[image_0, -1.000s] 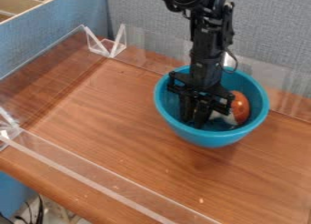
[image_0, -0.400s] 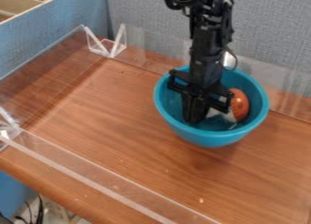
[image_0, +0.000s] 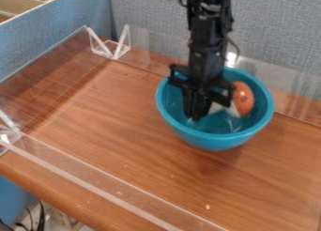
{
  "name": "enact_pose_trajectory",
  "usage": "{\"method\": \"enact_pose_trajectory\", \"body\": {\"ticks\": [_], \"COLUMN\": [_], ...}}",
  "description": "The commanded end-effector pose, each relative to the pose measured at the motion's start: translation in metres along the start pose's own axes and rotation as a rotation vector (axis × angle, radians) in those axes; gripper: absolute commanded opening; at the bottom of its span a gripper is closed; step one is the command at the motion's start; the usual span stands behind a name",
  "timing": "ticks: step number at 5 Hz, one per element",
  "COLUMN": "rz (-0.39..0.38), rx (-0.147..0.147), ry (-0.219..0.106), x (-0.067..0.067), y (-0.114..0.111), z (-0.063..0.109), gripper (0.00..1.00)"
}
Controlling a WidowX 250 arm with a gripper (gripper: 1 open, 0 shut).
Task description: Remove the mushroom from inside the blue bowl and put it on the table
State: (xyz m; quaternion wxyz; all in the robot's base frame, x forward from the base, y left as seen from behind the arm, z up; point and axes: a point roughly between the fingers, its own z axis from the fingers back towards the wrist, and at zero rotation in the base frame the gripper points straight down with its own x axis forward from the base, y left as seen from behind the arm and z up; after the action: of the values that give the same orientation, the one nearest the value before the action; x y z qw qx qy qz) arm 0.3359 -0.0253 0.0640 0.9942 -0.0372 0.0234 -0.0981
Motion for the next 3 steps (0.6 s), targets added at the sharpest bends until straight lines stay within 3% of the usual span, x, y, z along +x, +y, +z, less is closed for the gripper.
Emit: {"method": "enact_pose_trajectory", "body": {"ticks": [1,2,3], "rz": [0.022,0.113,0.178], "rx": [0.008,0.014,0.024], "ry": [-0.115,-0.112,-0.085], "x": [-0.014,-0.039,-0.057], "y": [0.017,0.058,0.101], "z": [0.049,0.055,0.048], "gripper": [0.0,0.0,0.0]}}
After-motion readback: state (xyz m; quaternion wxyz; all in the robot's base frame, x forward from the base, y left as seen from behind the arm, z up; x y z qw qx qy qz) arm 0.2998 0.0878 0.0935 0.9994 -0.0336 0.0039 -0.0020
